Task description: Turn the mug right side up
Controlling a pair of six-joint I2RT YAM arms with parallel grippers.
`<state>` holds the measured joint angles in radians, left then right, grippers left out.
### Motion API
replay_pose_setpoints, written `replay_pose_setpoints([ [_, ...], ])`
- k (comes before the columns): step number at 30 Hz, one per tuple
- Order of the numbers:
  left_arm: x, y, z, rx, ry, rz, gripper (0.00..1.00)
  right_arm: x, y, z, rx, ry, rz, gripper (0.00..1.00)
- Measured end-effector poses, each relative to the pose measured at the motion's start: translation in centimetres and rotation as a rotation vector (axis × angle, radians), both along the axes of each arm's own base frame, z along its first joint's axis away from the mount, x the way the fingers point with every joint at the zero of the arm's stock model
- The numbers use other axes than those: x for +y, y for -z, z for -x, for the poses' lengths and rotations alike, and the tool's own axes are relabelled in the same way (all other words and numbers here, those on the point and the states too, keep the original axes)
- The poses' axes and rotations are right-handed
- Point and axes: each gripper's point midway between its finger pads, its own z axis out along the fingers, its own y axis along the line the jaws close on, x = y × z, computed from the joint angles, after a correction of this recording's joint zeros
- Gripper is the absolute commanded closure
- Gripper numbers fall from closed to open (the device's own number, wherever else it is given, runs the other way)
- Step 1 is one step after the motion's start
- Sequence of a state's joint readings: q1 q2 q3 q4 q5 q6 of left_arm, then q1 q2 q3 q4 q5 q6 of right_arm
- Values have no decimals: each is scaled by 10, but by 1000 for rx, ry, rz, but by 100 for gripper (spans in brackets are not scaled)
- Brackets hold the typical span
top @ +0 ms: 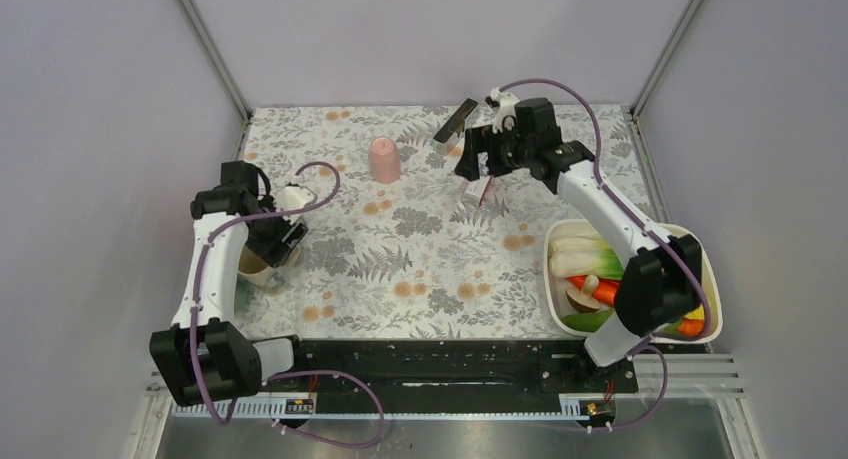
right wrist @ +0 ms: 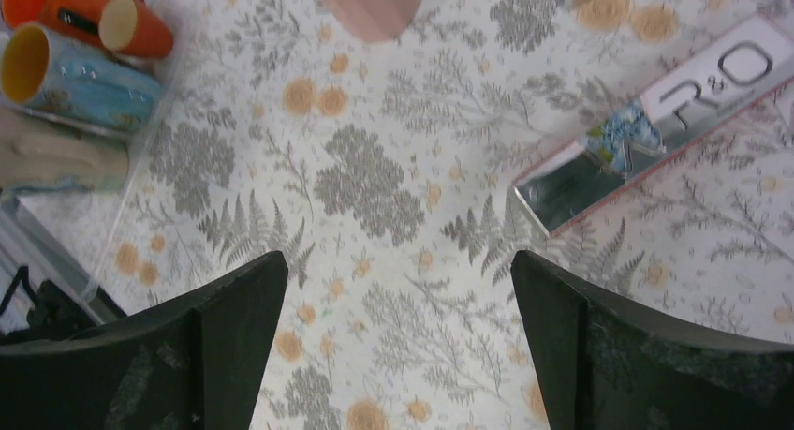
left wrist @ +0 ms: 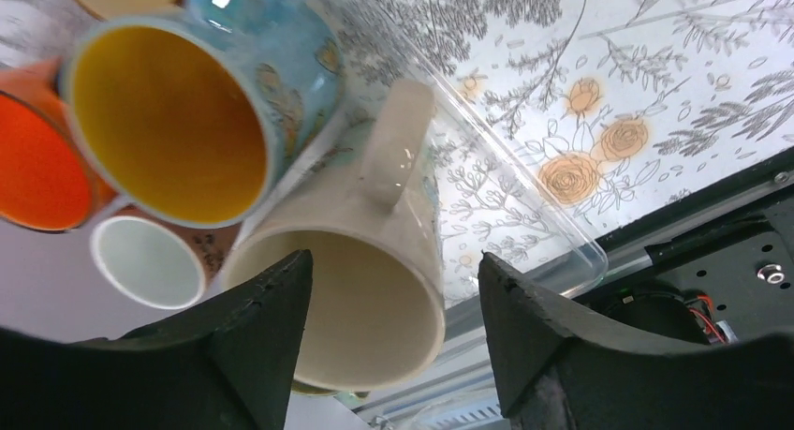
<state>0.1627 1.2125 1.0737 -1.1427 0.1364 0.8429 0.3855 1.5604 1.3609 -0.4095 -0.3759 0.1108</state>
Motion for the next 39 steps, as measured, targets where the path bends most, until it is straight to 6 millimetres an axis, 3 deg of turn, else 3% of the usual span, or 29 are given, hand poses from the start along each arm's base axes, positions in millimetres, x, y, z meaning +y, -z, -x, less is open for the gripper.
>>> replay_pose_setpoints([
  [2,-3,-15,-6,-35,7,18,27,11,-9,-19,-16,22,-3,1],
  [5,-13,-45,-17,-101,26,70,12,29,-19,-43,-26,54,-29,1],
  [6,-20,-59,-22,-131,34,99,5,32,-20,-48,-22,66,-34,1],
  [8,-32,-87,-36,-202,47,145,1,30,-16,-51,-11,100,-29,1],
  [12,-82,-138,-86,-322,98,242,1,16,-6,-54,-12,180,16,1],
  [16,-146,-150,-149,-335,125,334,1,-8,14,-37,4,240,91,1],
  [20,-205,-135,-231,-319,73,422,1,-31,22,-15,-9,264,154,1],
  [22,-222,-115,-266,-307,25,447,1,-40,21,-7,-25,274,177,1],
  [25,-230,-72,-306,-296,-64,437,1,-48,22,3,-38,276,197,1],
  [28,-222,-27,-324,-271,-147,380,1,-51,27,7,-35,273,208,1],
  [32,-217,1,-334,-264,-189,345,2,-52,34,10,-20,271,217,1],
  [39,-218,38,-324,-203,-191,339,31,-53,41,13,-5,268,225,1],
])
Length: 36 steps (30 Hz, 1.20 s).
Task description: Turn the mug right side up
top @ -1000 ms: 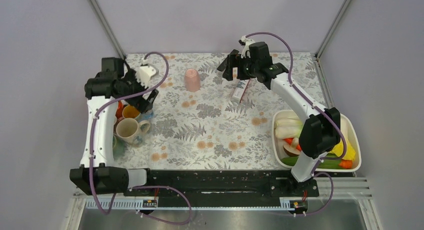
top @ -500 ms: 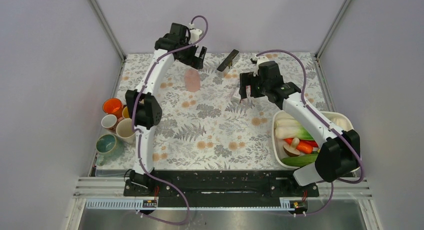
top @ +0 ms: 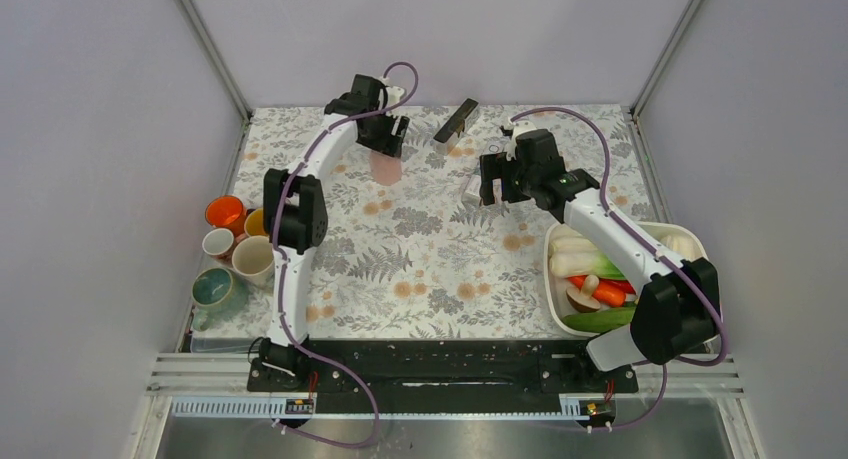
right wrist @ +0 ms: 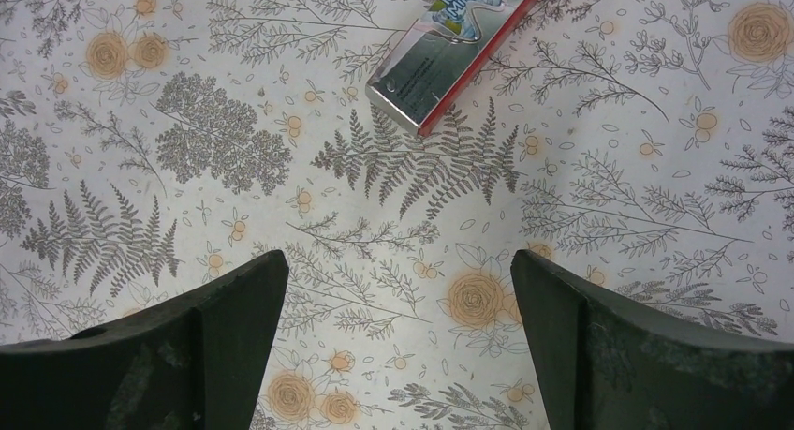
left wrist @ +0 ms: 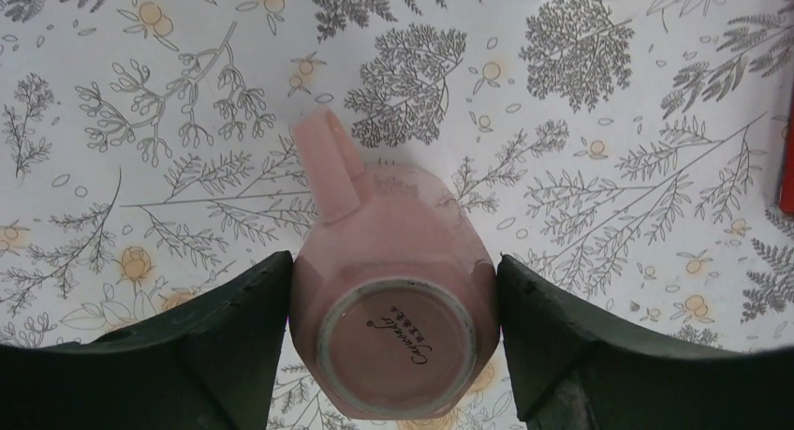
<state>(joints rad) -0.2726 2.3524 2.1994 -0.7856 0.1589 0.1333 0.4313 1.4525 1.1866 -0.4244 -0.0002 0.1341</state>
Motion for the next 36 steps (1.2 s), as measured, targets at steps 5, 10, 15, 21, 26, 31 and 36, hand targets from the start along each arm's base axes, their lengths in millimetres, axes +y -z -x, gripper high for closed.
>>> replay_pose_setpoints([
  [5,3,0,17,8,24,-5,48,-1,3,1,6,-1,3,1],
  [10,5,1,39,25,78,-9,51,-3,7,6,12,-2,8,1],
  [15,12,3,99,90,271,-43,41,-7,7,14,9,-4,9,1],
  [21,29,6,172,170,520,-134,3,-9,3,18,-2,-4,5,1],
  [26,33,8,203,254,624,-139,1,-9,0,19,-10,-5,1,1],
  [31,14,-19,190,218,615,-121,1,-10,-2,20,-16,-8,3,1],
  [36,-14,-23,162,179,595,-184,20,-11,-2,23,-16,-14,11,1],
])
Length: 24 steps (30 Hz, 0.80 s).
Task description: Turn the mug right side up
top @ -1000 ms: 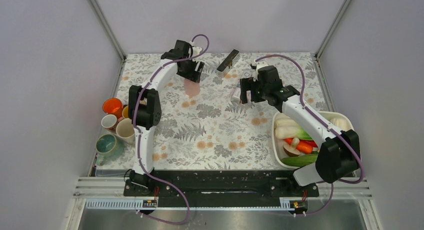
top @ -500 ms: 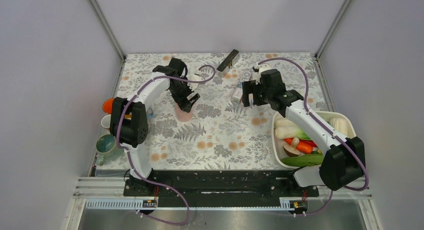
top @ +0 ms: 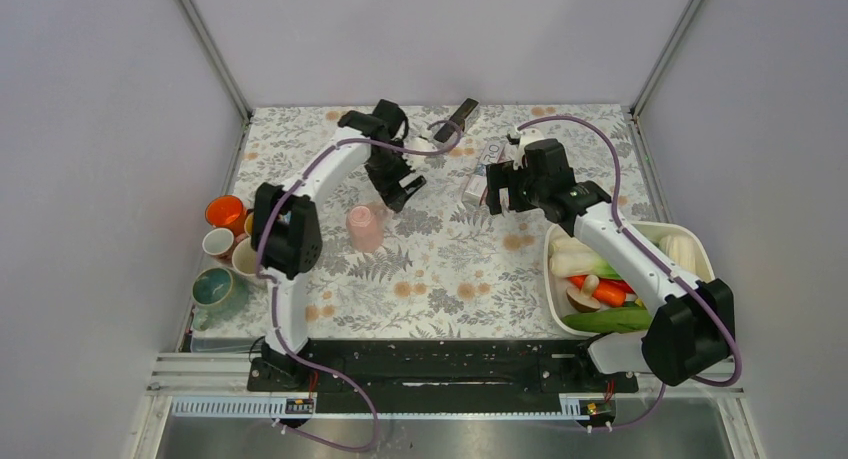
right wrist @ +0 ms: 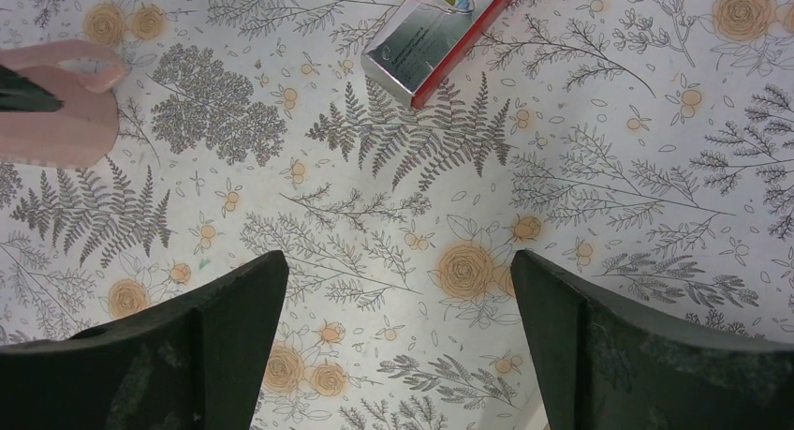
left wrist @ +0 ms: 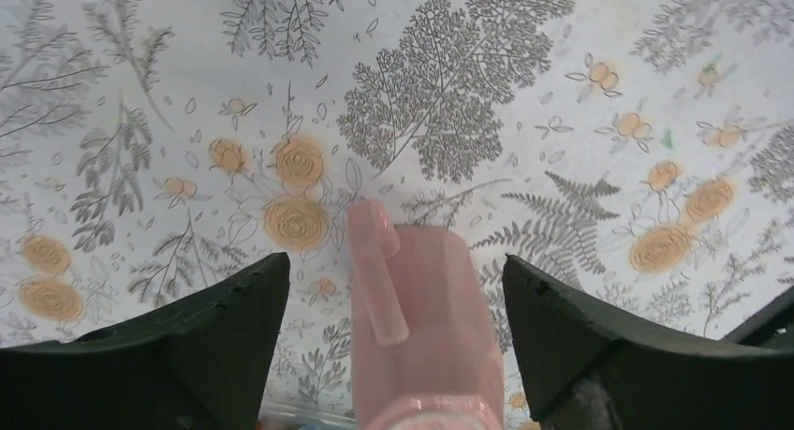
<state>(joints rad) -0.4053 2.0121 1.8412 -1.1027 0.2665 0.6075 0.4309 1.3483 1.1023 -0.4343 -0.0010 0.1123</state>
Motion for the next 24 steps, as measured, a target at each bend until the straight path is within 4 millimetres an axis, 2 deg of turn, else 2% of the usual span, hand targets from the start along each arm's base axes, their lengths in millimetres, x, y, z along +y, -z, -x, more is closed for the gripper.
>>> replay_pose_setpoints([
  [3,-5,30,-4,53,-2,-88,25,0,0,1,-2,-2,2,1],
  [5,3,55,1,111,-11,-167,26,-1,0,1,-1,-2,3,1],
  [8,19,74,6,153,-24,-268,29,-1,0,1,0,-2,3,1],
  [10,28,76,4,144,-32,-315,37,-1,0,1,-1,-2,3,1],
  [12,33,75,1,128,-39,-344,52,-1,0,1,0,-3,4,1],
  [15,36,76,1,129,-40,-362,80,-1,1,1,0,-4,5,1],
  [16,37,76,2,130,-41,-366,94,-1,1,1,0,-4,6,1],
  [17,37,76,4,139,-48,-365,100,-1,1,1,1,-5,7,1],
  [24,36,75,10,164,-29,-354,100,1,1,2,4,-16,2,1],
])
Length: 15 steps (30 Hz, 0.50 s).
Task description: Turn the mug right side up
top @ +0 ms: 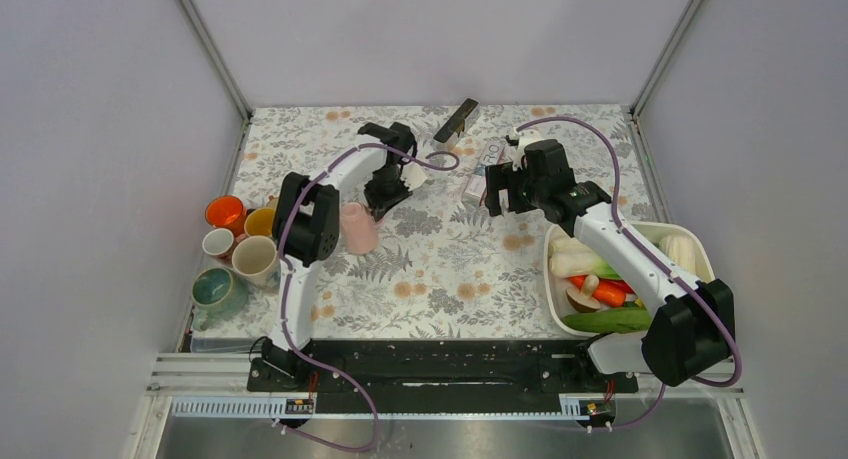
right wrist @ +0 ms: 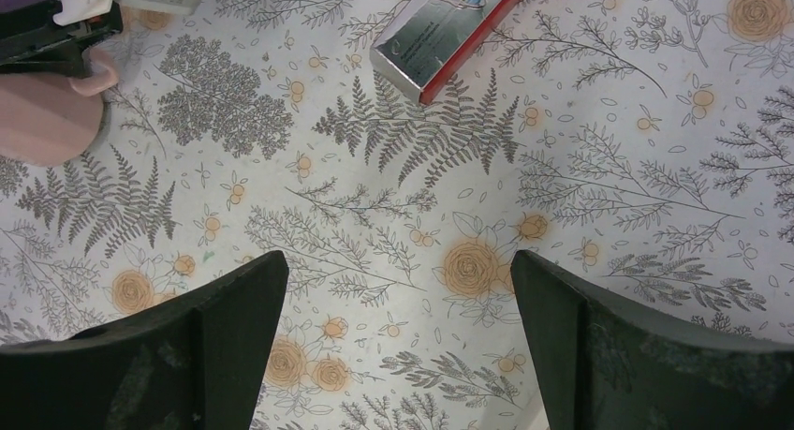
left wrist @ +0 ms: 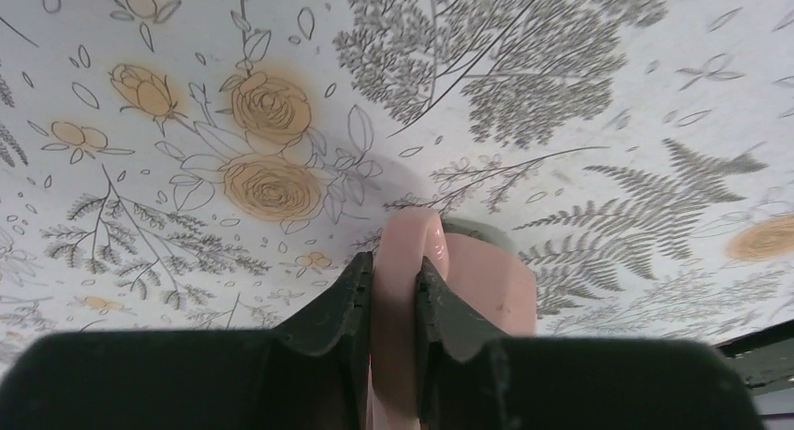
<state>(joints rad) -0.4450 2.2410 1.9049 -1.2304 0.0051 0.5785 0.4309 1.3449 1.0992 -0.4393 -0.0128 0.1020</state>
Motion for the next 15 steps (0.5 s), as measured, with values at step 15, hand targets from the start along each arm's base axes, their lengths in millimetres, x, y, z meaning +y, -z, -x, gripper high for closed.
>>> replay_pose_setpoints([
  [15,-96,-169,-6,-172,-199,752,100,75,-30,53,-120,-291,-403,1],
])
